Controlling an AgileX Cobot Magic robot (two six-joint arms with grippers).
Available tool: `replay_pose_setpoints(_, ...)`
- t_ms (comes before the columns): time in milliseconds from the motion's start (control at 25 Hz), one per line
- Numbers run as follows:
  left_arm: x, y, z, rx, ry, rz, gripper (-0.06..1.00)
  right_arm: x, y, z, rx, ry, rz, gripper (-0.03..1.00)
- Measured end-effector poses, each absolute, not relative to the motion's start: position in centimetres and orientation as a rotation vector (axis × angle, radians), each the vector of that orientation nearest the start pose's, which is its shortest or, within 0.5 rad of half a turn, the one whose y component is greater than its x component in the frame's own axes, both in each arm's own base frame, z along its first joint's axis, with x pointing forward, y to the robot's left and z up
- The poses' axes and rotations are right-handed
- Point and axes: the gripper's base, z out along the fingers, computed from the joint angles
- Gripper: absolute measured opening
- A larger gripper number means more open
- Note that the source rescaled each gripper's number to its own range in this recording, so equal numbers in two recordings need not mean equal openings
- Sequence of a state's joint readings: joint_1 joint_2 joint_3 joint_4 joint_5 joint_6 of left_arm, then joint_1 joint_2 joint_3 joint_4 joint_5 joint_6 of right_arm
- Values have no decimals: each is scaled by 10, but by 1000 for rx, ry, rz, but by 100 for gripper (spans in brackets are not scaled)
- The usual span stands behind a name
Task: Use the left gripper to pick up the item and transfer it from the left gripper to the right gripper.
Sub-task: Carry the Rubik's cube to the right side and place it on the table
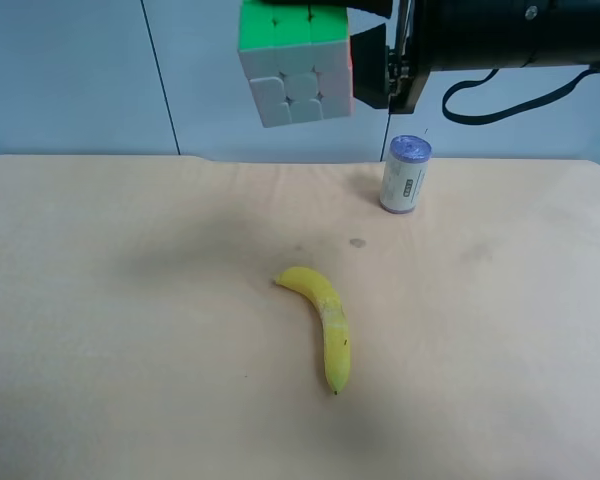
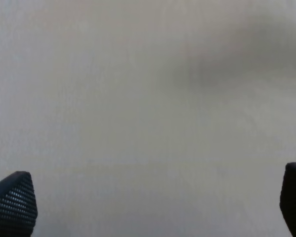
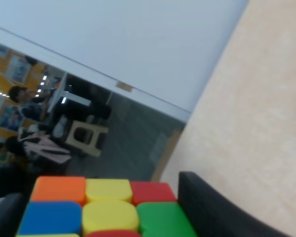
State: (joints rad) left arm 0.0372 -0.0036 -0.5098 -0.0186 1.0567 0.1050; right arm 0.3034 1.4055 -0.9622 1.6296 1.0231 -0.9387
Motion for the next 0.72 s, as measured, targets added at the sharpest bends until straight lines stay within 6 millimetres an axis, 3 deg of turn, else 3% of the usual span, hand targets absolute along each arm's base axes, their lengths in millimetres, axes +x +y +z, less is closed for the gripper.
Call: replay_pose_setpoints(720,-6,-2,280,70,2026,68,100,256,106,317,-363,2131,1497,0)
